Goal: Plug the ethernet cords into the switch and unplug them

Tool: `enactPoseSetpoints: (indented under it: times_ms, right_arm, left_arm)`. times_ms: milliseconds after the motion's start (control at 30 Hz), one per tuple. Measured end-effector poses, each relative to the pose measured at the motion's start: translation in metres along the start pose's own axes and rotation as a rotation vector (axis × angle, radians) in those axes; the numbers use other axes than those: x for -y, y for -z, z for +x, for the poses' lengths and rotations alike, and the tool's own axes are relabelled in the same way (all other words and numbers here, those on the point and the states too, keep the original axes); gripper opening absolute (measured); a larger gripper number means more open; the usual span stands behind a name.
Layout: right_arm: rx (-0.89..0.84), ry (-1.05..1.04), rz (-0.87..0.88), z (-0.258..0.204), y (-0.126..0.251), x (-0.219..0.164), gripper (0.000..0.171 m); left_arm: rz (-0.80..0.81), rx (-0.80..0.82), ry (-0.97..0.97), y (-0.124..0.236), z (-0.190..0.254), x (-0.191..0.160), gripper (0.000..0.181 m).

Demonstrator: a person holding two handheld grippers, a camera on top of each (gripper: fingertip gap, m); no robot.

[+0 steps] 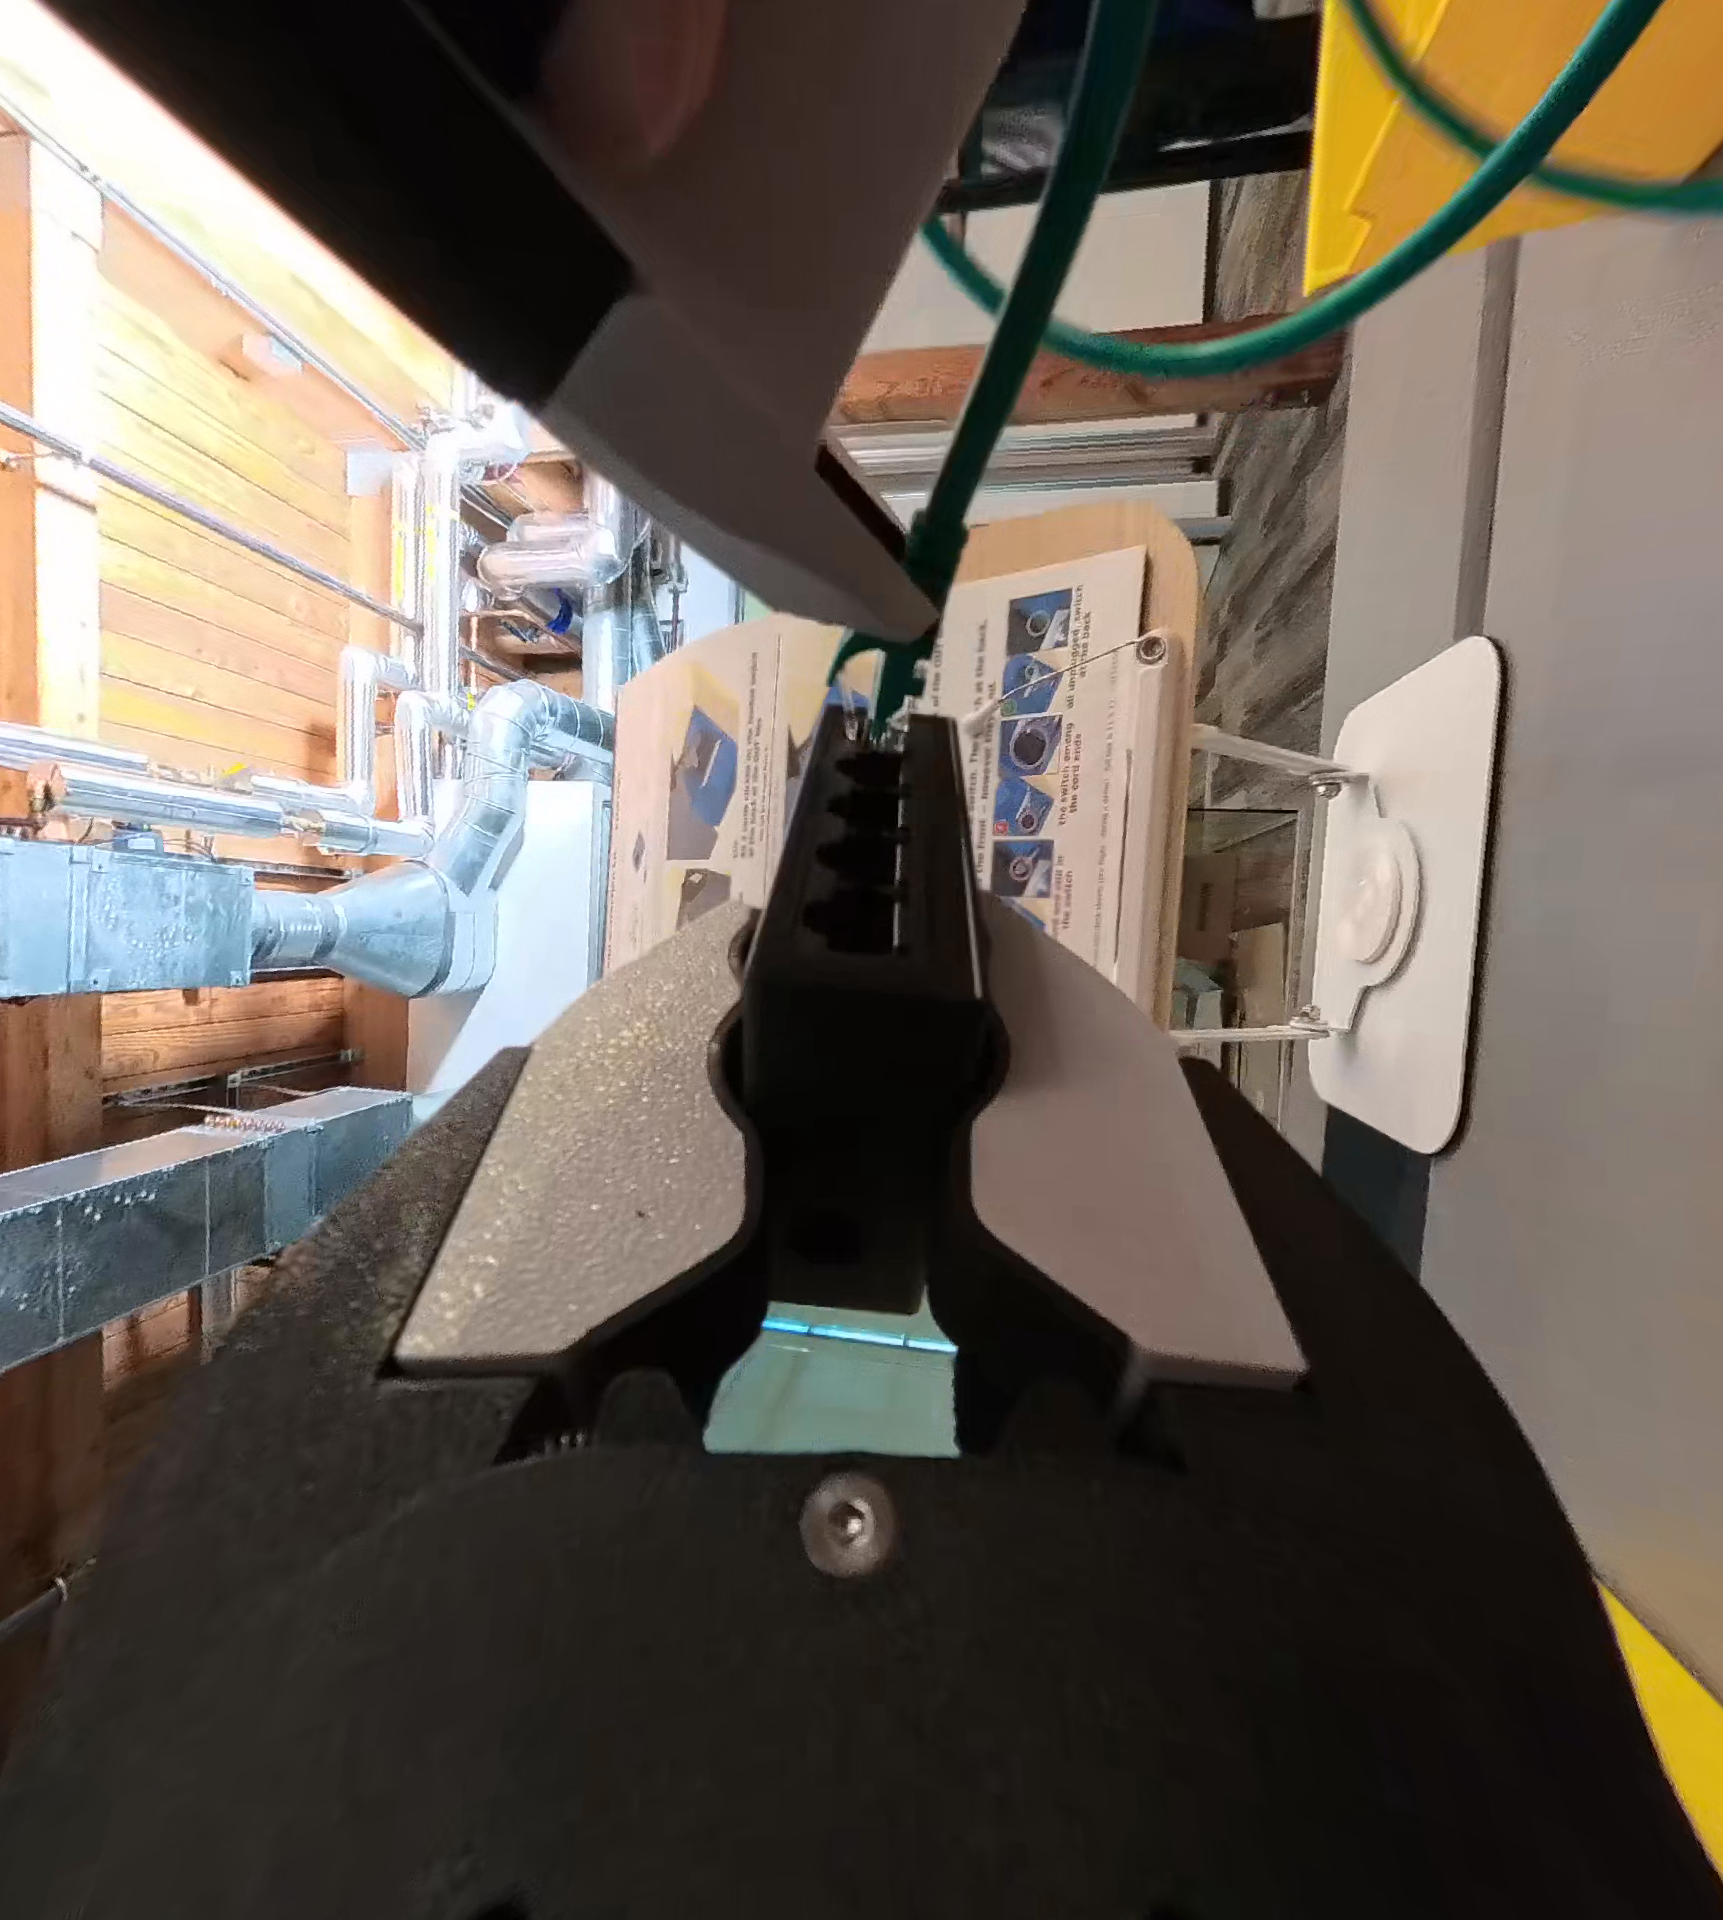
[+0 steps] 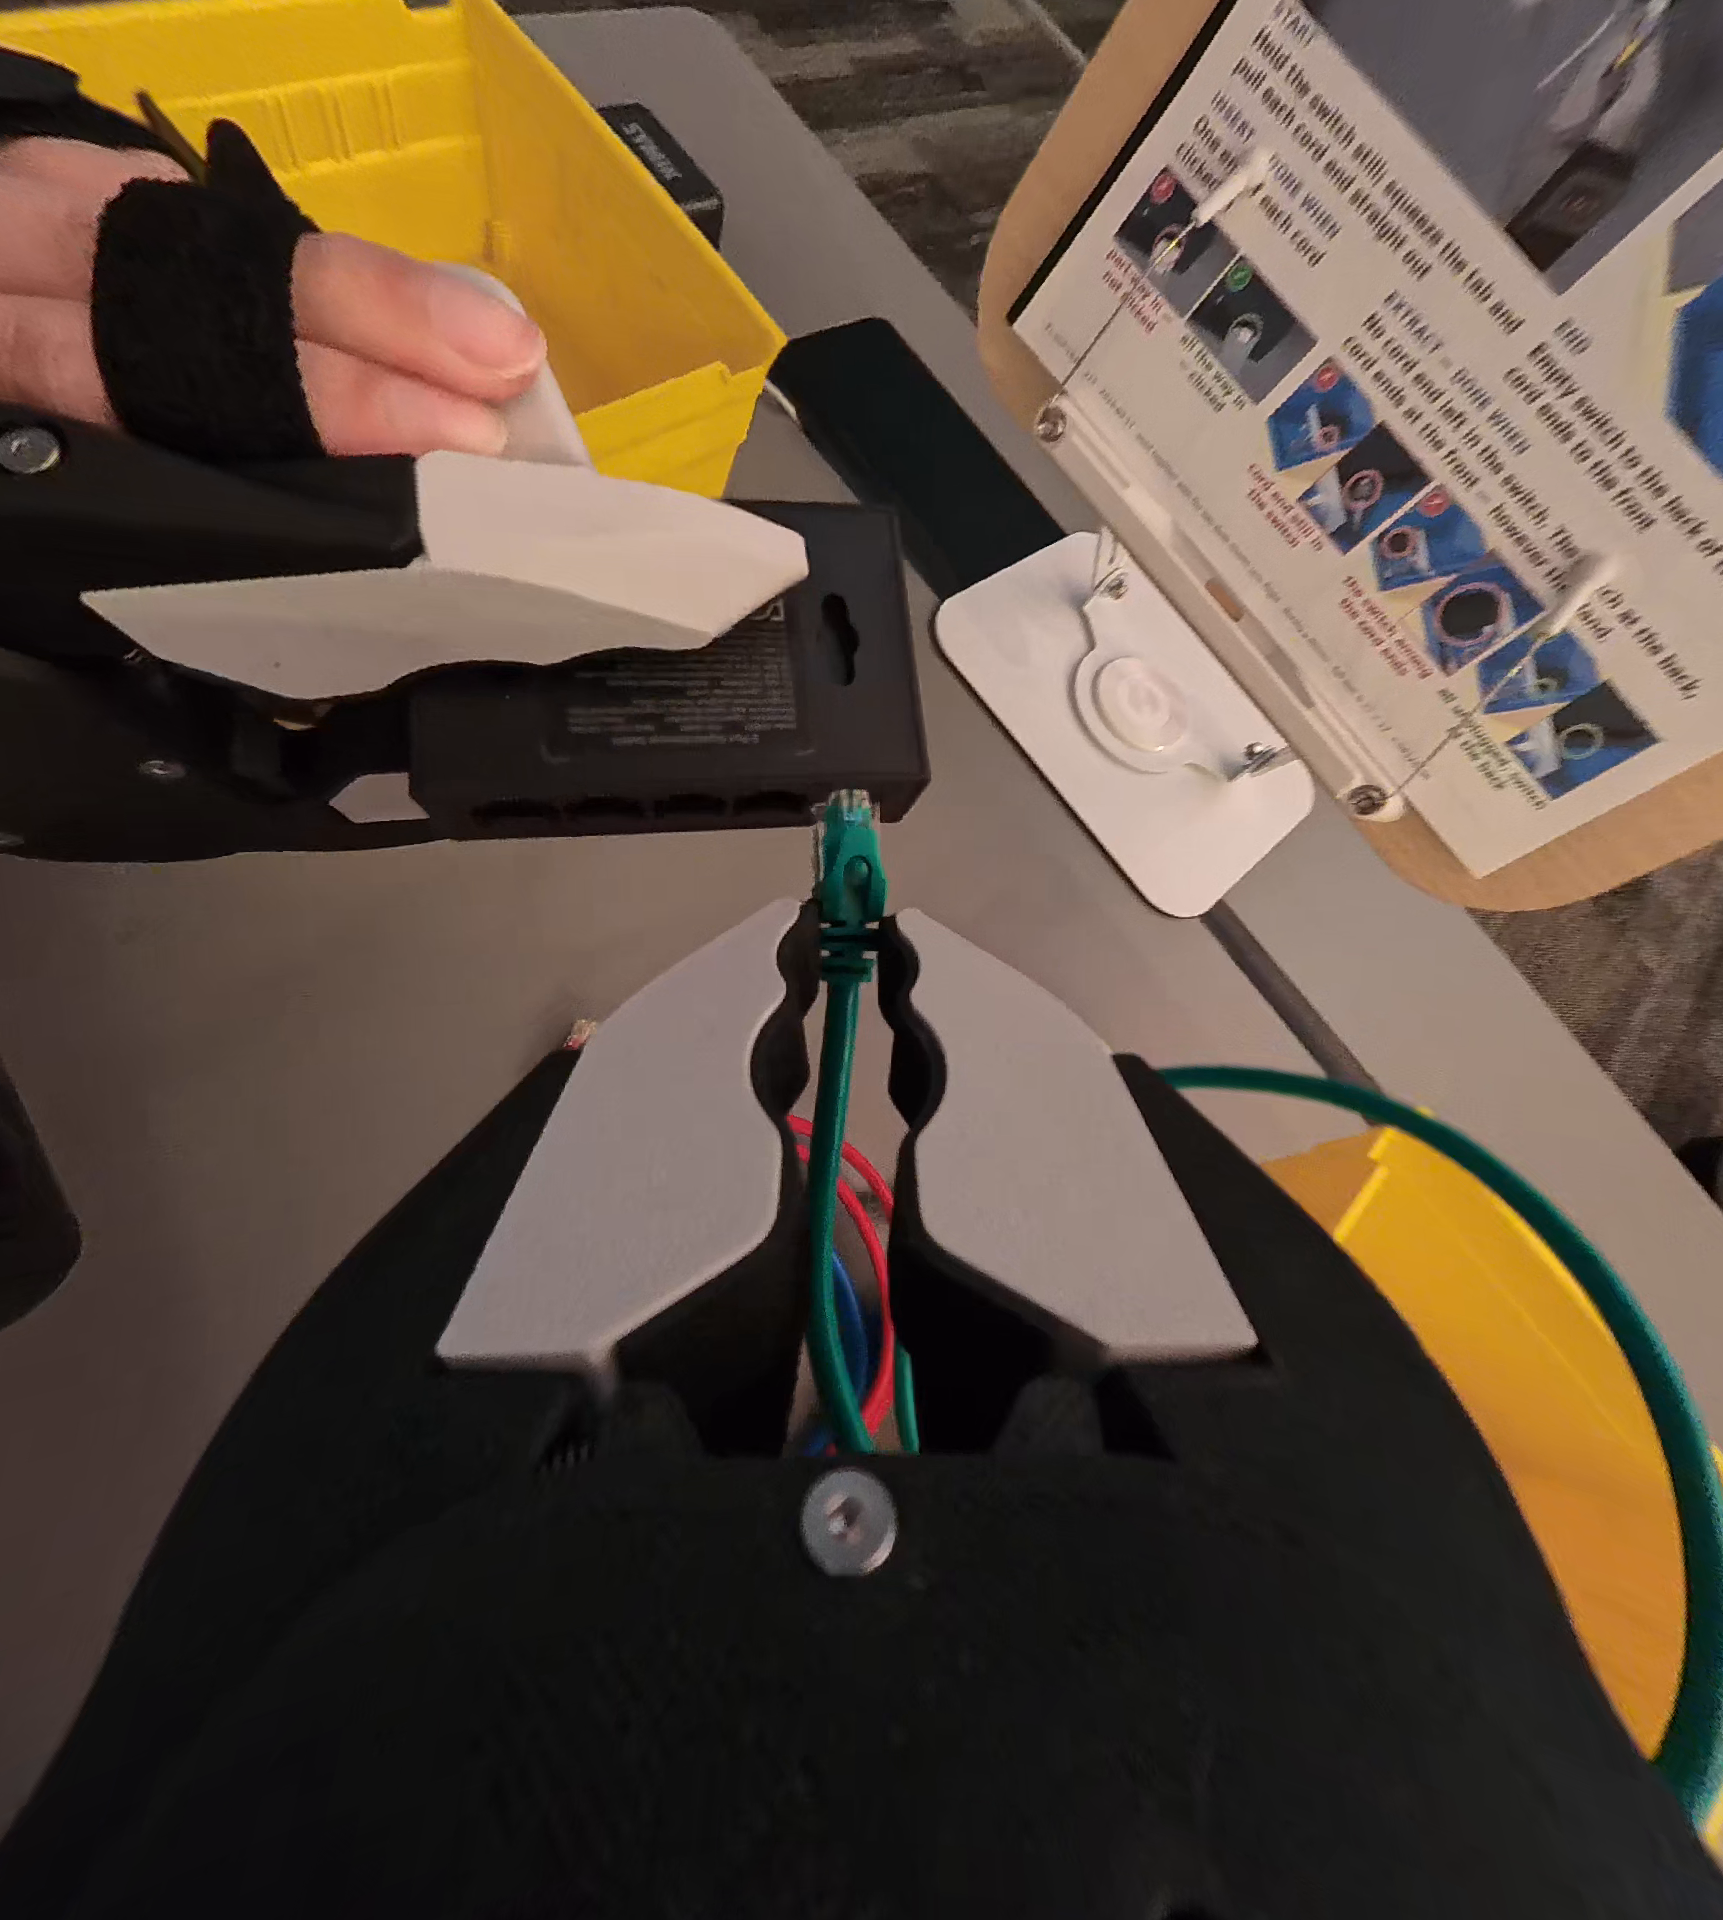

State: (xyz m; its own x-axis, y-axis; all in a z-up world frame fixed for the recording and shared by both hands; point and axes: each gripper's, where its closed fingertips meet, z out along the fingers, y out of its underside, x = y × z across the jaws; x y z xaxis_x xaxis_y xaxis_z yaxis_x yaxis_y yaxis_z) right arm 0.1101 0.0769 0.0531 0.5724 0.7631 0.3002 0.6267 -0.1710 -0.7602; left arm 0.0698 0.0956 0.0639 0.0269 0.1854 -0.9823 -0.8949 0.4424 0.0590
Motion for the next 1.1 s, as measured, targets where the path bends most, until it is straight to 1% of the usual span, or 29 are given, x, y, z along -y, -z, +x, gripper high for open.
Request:
enactPoseSetpoints:
  times_ms: [133, 233, 467, 633, 833, 1033, 1100]
  right_arm:
    - [-0.044, 0.028, 0.028, -0.003, 0.008, 0.009, 0.011]
    - [-0.017, 0.023, 0.052, -0.006, 0.012, 0.011, 0.012]
    - [0.046, 0.001, 0.119, -0.007, 0.021, 0.015, 0.012]
    - [0.008, 0.057, 0.21, -0.006, 0.029, 0.029, 0.012]
    - [-0.01, 0.082, 0.32, -0.008, 0.037, 0.045, 0.012]
    - [-0.052, 0.128, 0.354, -0.007, 0.038, 0.051, 0.016]
    - [-0.053, 0.13, 0.341, -0.008, 0.035, 0.05, 0.02]
  left_arm:
    - [0.024, -0.01, 0.075, 0.005, -0.007, 0.002, 0.032]
    - [0.056, -0.036, 0.105, 0.009, -0.009, 0.004, 0.032]
    - [0.074, 0.016, 0.095, 0.012, -0.018, 0.009, 0.031]
    - [0.056, 0.101, 0.094, 0.014, -0.033, 0.006, 0.032]
    - [0.04, 0.147, 0.148, 0.018, -0.047, 0.001, 0.032]
    - [0.034, 0.154, 0.181, 0.018, -0.052, -0.002, 0.032]
    - [0.031, 0.149, 0.191, 0.018, -0.052, -0.004, 0.031]
